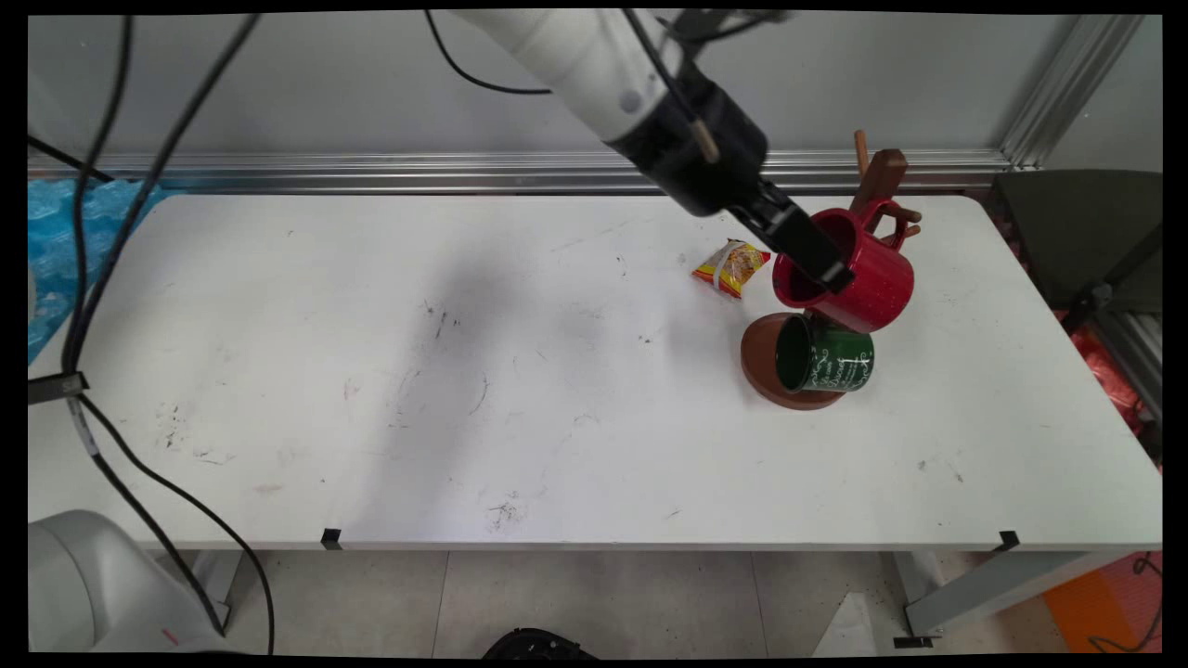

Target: Pick up the red mug from the rack

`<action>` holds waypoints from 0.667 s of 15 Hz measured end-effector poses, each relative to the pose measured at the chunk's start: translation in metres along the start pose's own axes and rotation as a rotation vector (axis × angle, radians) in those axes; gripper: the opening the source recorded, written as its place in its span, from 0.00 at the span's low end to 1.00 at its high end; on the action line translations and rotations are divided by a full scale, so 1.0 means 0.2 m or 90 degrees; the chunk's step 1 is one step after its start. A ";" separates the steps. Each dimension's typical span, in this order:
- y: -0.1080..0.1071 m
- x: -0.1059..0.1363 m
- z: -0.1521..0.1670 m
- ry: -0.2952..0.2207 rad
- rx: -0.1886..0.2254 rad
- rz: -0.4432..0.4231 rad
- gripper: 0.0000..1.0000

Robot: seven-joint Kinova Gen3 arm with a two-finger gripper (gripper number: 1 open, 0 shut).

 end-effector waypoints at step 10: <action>0.02 0.02 0.27 0.014 0.003 -0.030 1.00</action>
